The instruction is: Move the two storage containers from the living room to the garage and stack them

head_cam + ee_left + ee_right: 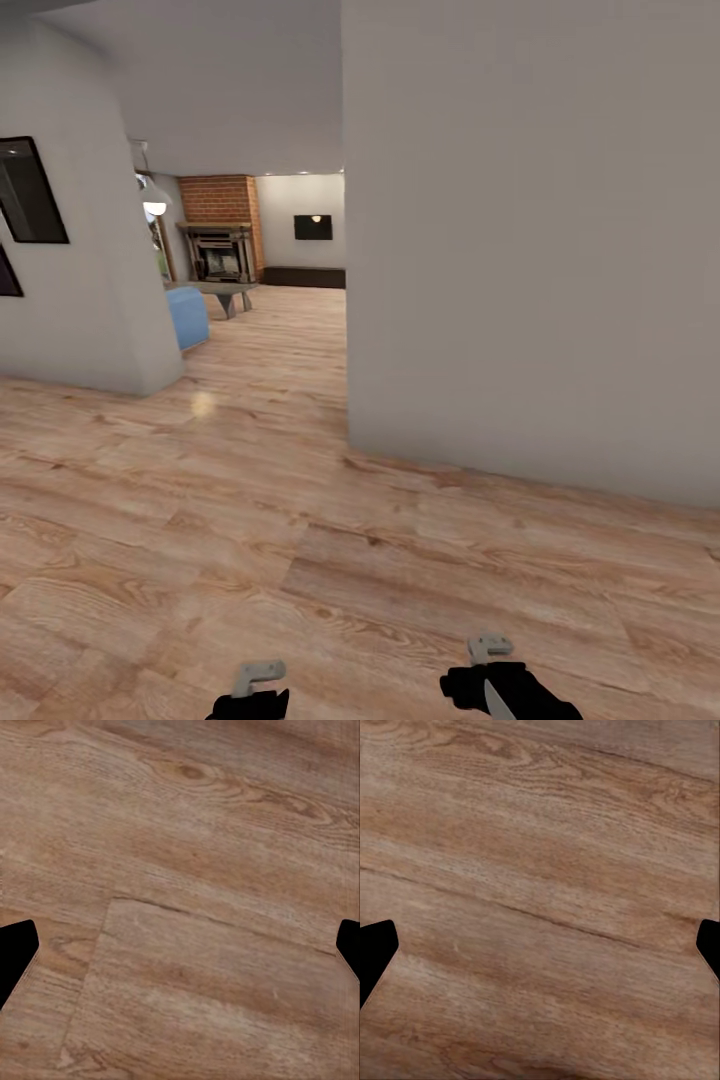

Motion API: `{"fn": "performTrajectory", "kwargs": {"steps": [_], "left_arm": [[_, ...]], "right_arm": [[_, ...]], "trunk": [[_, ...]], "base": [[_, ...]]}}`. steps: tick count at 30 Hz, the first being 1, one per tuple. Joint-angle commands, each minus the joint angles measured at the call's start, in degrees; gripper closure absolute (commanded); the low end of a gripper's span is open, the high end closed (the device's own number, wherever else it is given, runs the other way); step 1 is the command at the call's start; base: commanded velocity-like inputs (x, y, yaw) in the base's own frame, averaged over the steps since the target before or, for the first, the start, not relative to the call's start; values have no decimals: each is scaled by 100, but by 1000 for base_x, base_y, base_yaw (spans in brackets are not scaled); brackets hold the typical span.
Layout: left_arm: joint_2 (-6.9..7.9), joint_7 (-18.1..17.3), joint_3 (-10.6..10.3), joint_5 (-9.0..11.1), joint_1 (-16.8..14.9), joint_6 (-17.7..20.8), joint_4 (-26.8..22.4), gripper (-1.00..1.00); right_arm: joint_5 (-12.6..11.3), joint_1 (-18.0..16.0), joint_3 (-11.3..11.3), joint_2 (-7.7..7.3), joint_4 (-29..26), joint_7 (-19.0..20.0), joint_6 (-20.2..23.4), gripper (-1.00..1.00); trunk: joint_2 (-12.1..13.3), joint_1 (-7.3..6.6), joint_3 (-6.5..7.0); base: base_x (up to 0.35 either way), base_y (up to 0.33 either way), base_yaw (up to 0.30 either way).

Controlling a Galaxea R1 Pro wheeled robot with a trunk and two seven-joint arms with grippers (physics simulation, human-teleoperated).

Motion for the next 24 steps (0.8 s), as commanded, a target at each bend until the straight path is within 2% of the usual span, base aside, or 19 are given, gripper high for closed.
{"fn": "performTrajectory", "kwargs": {"steps": [1,9,19,24], "left_arm": [[3,-1,-45,60,-6,-25,9,-100],[2,-1,-45,60,-6,-26,9,-100],[1,-1,-46,60,-6,-26,9,-100],[0,-1,-46,60,-6,-23,9,-100]], "right_arm": [[16,0,-19,2,-13,17,33,-100],[16,0,-20,4,-13,17,35,-100],[16,0,-21,0,-13,17,36,-100],[16,0,-19,6,-13,17,37,-100]], "trunk": [[-2,3,-6],[-2,3,-6],[-2,3,-6],[-2,3,-6]], "base": [[343,0,132],[344,0,171],[344,0,42],[344,0,185]]}}
